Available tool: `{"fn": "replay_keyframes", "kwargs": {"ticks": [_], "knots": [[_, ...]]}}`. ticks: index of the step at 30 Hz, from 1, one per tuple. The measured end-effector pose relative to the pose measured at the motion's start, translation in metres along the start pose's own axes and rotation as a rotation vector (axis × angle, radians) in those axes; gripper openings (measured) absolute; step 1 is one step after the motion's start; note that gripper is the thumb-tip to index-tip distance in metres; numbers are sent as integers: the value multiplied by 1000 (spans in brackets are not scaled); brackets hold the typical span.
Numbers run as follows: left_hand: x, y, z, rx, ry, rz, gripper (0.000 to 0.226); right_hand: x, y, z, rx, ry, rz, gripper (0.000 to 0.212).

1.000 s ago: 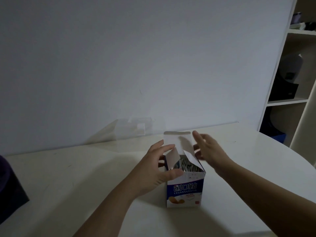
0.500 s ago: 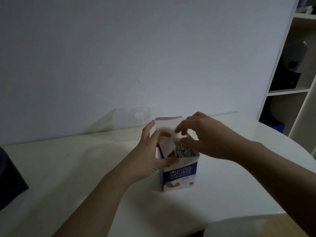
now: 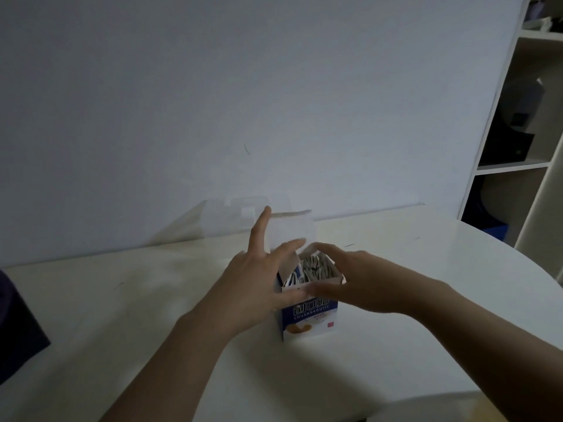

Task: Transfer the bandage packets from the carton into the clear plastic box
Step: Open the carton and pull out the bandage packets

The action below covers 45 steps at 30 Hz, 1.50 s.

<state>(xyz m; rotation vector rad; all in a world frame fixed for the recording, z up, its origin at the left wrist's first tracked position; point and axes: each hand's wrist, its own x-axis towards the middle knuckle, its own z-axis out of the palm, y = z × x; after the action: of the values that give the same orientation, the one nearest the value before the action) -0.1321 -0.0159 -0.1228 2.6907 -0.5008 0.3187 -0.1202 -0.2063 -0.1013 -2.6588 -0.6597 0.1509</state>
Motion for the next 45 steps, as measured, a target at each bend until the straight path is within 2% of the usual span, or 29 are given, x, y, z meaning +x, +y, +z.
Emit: {"fn": "replay_keyframes", "kwargs": {"ticks": [4,9,13,16,20,24,28,33,39,45], "knots": [[0,2,-3,64,2,-24,61,2,7,6,1,-13,17,72],[-1,4,-29,193,152,-98,46,10,12,12,-30,39,39,76],[-2,-1,-34,320,65,-111,34,15,17,10,48,33,43,72],[-5,-1,-30,149,-4,-110,23,18,18,8,93,-7,33,71],[-8,-10,-33,-184,-103,-125,33,17,19,3,167,-77,13,69],[-8,-14,-37,-349,-208,-126,51,8,20,-5,186,-110,-41,68],[-5,-11,-33,-379,-193,-89,61,-1,16,-8,94,-72,-100,66],[-8,-4,-28,-258,-170,-42,51,-4,15,-1,-158,52,-154,67],[-9,9,-22,-72,-127,36,56,-6,19,11,-159,192,-229,56],[-12,16,-4,-187,-263,-11,76,-10,22,18,-176,270,-318,54]]}}
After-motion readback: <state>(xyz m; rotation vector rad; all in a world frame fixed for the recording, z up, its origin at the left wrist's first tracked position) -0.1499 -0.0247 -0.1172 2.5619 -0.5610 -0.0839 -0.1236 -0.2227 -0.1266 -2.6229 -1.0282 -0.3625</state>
